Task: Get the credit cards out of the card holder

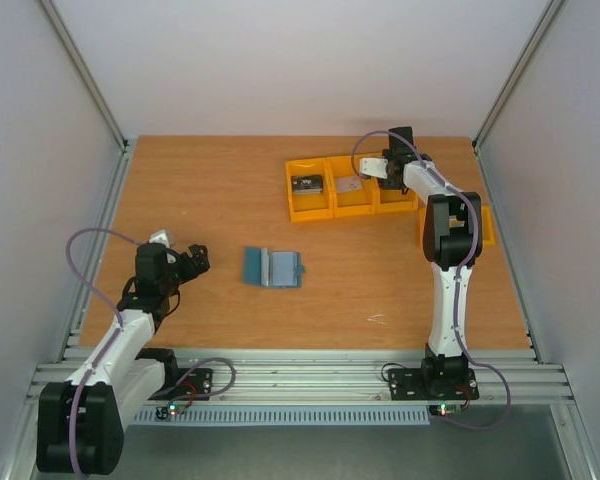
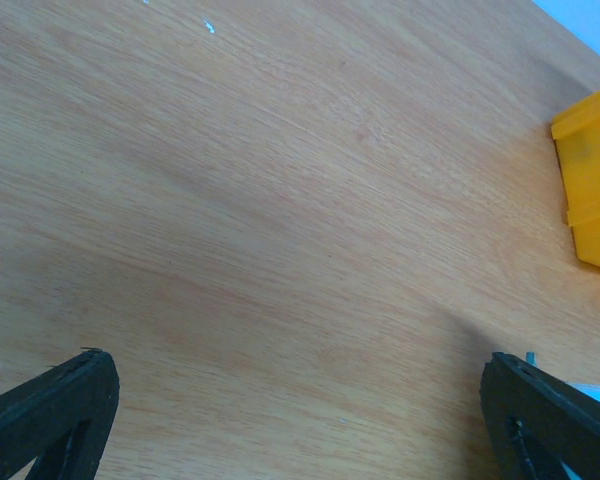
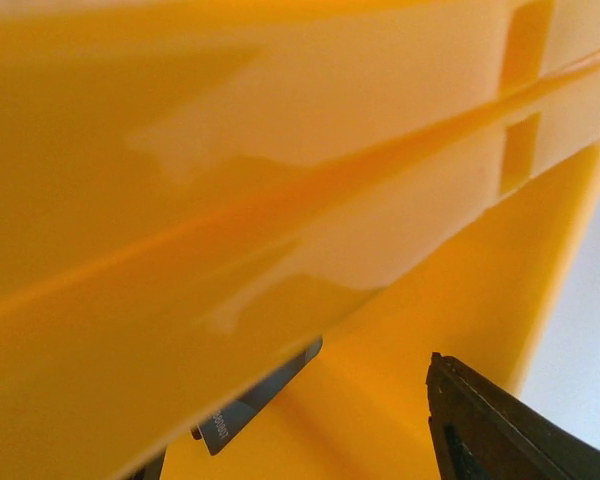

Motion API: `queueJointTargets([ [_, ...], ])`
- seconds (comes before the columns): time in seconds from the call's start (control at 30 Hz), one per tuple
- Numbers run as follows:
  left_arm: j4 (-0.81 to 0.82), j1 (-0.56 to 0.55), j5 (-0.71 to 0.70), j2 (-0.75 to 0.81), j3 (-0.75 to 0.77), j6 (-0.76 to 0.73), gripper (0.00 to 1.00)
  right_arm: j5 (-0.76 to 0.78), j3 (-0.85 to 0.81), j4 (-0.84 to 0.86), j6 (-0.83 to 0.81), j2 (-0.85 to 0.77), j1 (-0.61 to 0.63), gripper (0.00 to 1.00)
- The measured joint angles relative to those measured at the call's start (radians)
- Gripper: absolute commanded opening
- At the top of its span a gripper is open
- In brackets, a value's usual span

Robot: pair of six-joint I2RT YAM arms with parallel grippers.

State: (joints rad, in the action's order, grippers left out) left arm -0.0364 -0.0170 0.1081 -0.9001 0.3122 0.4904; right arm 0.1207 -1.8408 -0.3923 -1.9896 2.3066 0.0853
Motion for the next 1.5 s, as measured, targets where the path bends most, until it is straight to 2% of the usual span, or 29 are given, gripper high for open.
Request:
queueJointTargets([
  [0.1, 0.002, 0.0, 0.002, 0.008, 0.0, 0.0, 0.99, 0.0, 0.0, -0.002, 0.002, -0.002, 0.0, 0.8],
  [0.13, 0.003, 0.0, 0.004, 0.011, 0.0, 0.0, 1.0, 0.0, 0.0, -0.005, 0.005, -0.003, 0.0, 0.86],
  [0.17, 0.003, 0.0, 0.006, 0.013, 0.0, 0.0, 0.99, 0.001, 0.0, -0.006, 0.009, -0.004, 0.0, 0.98],
  [0.5, 0.011, 0.0, 0.039, 0.047, 0.0, -0.008, 0.99, 0.004, 0.0, 0.005, 0.074, -0.064, 0.0, 0.99],
  [0.7, 0.034, 0.0, 0.122, 0.068, 0.0, -0.047, 0.99, 0.018, 0.021, 0.095, 0.184, -0.185, 0.0, 0.98],
  [0.8, 0.054, 0.0, 0.214, 0.07, 0.0, -0.084, 0.98, 0.058, 0.026, 0.149, 0.341, -0.278, 0.005, 0.96],
  [0.93, 0.05, -0.003, 0.29, 0.036, 0.02, -0.127, 0.99, 0.04, 0.026, 0.103, 0.705, -0.43, 0.011, 0.83],
  [1.0, 0.047, -0.019, 0.319, -0.004, 0.05, -0.148, 0.99, -0.047, 0.052, 0.075, 0.941, -0.528, 0.011, 0.78],
  [1.07, 0.048, -0.052, 0.343, -0.044, 0.077, -0.164, 0.99, -0.151, 0.158, 0.103, 1.165, -0.66, 0.023, 0.76],
  [1.17, 0.051, -0.121, 0.393, -0.139, 0.129, -0.189, 0.99, -0.253, 0.315, 0.139, 1.397, -0.8, 0.087, 0.75],
  [1.23, 0.055, -0.151, 0.421, -0.206, 0.156, -0.198, 0.99, -0.292, 0.385, 0.13, 1.497, -0.829, 0.176, 0.76],
  [1.37, 0.055, -0.19, 0.443, -0.359, 0.21, -0.203, 0.99, -0.327, 0.497, 0.048, 1.596, -0.785, 0.385, 0.76],
  [1.5, 0.046, -0.244, 0.444, -0.494, 0.27, -0.208, 0.99, -0.346, 0.64, -0.029, 1.686, -0.77, 0.512, 0.73],
])
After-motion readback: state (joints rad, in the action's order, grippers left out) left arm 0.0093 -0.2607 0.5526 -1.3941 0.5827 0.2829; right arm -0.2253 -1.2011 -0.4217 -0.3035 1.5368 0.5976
